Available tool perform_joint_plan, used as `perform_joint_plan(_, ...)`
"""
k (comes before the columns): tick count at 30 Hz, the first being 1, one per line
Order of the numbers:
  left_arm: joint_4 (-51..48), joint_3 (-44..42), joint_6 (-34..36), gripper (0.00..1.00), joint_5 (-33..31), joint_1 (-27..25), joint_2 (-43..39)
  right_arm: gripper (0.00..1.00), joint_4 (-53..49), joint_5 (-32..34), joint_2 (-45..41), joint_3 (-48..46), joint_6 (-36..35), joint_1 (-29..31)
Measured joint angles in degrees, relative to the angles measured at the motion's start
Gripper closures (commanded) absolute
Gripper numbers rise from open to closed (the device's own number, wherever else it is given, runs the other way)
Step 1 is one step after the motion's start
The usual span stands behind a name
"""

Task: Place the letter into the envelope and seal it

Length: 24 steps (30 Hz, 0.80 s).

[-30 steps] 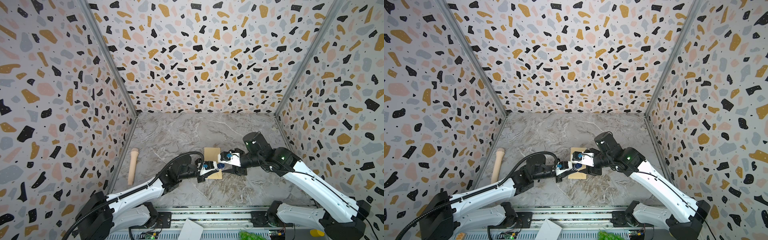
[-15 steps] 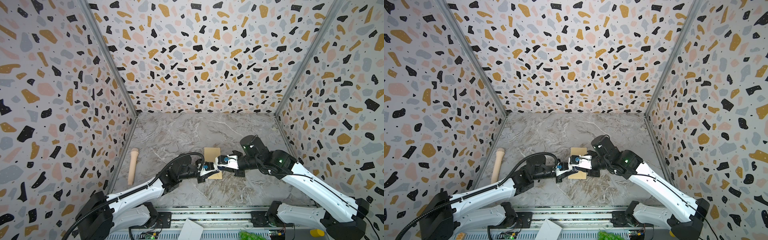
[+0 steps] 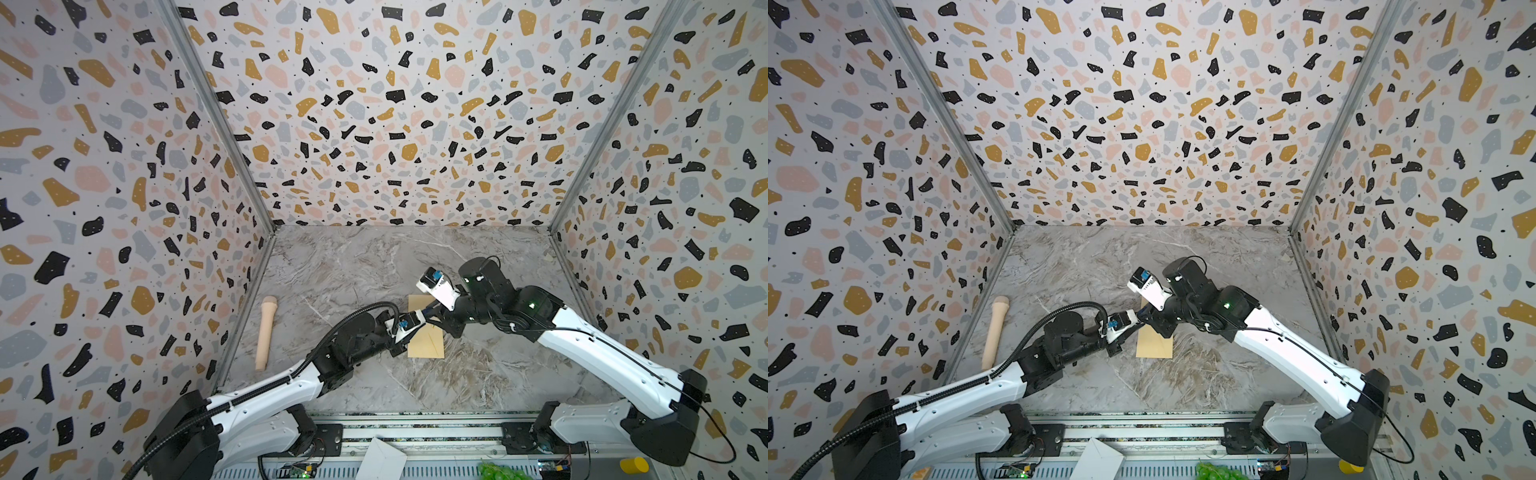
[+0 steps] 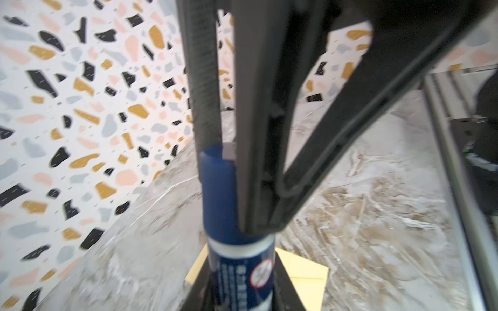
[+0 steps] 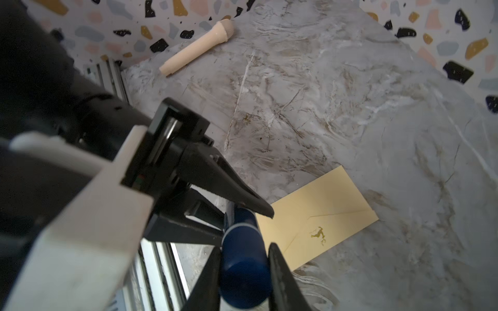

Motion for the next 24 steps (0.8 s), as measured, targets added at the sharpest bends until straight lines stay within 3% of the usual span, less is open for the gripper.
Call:
perform_joint_plan(6, 0.0, -2.4, -0.3, 1.0, -8.1, 0.0, 0.0, 0.97, 2.5, 1.5, 5.5, 1.1, 16.3, 0.9)
perform_joint_plan(9, 0.0, -3.0, -0.3, 1.0, -9.0, 0.0, -0.2, 0.8, 3.0, 1.4, 6.3, 1.2, 19.7, 0.9)
perform_joint_plan(13, 1.9, -2.6, -0.5, 1.0, -6.1, 0.3, -0.6, 0.46, 2.2, 2.0, 5.4, 2.4, 19.0, 1.0)
perform_joint_plan(15, 2.8, -1.0, -0.6, 1.0, -2.4, 0.7, -0.7, 0.21, 1.2, 2.7, 4.1, 2.8, 15.5, 0.9)
perform_joint_plan(16, 2.8, -0.5, -0.7, 1.0, -0.9, 1.0, -0.8, 0.15, 0.7, 2.7, 3.0, 3.1, 12.9, 0.7)
perform_joint_plan(19, 2.6, 1.3, -0.9, 1.0, 4.3, 1.8, -0.8, 0.13, -0.8, 2.4, -1.7, 3.4, 3.5, -0.8)
perform_joint_plan(24, -1.4, 4.4, -0.9, 1.0, 13.9, 3.3, 1.3, 0.17, -3.0, -5.0, -12.3, 2.7, -16.4, -3.8)
